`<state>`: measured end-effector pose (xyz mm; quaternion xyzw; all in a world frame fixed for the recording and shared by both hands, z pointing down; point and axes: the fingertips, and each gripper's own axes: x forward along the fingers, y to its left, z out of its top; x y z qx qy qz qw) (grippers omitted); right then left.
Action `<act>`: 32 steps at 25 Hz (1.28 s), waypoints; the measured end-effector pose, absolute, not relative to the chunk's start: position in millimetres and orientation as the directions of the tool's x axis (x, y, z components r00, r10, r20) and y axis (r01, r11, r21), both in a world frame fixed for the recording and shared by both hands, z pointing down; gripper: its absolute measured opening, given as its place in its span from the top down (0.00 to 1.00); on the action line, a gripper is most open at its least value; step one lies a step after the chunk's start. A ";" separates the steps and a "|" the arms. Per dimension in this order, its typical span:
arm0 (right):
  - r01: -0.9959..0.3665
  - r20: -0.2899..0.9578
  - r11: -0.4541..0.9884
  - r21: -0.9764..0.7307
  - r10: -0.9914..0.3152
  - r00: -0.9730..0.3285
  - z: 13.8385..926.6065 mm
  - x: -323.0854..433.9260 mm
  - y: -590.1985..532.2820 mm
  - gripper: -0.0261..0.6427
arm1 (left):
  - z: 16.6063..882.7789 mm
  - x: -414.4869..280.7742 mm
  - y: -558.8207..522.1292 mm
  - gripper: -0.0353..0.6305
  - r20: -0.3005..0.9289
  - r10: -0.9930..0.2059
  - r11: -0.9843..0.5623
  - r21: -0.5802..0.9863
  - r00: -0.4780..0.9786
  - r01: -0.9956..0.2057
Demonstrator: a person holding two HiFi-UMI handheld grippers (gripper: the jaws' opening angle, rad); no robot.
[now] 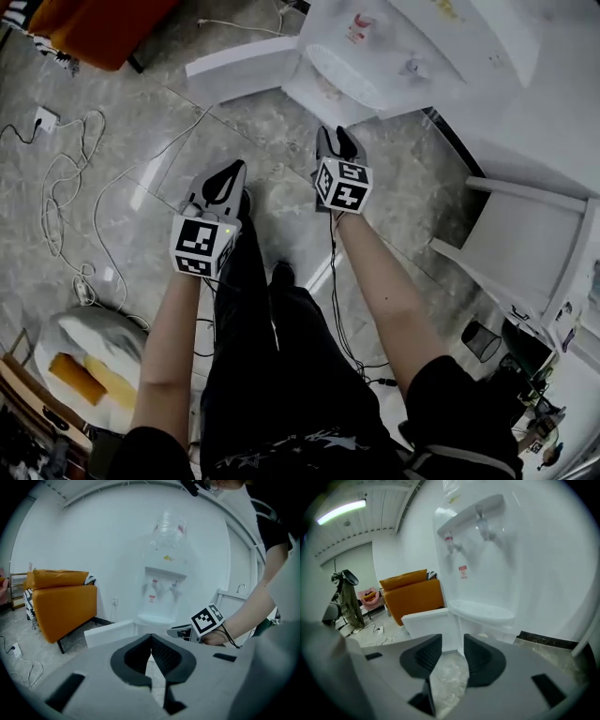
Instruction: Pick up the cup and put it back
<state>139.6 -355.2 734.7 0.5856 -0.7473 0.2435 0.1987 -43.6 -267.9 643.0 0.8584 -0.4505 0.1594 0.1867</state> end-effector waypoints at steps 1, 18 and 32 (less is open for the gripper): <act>-0.968 0.575 0.211 -0.135 -0.779 -0.250 715.2 139.7 -343.9 0.74 | 626.1 -41.8 -257.8 0.93 0.437 -0.720 -0.520 0.173 0.538 -0.836; -0.951 0.388 0.308 -0.035 -0.873 -0.297 489.1 161.3 -201.6 0.95 | 459.0 -35.9 -97.9 0.93 0.352 -0.790 -0.457 0.208 0.502 -0.865; -0.919 0.330 0.394 -0.029 -0.864 -0.381 366.4 70.1 8.1 0.95 | 368.1 -104.2 73.3 0.93 0.262 -0.819 -0.470 0.203 0.510 -0.859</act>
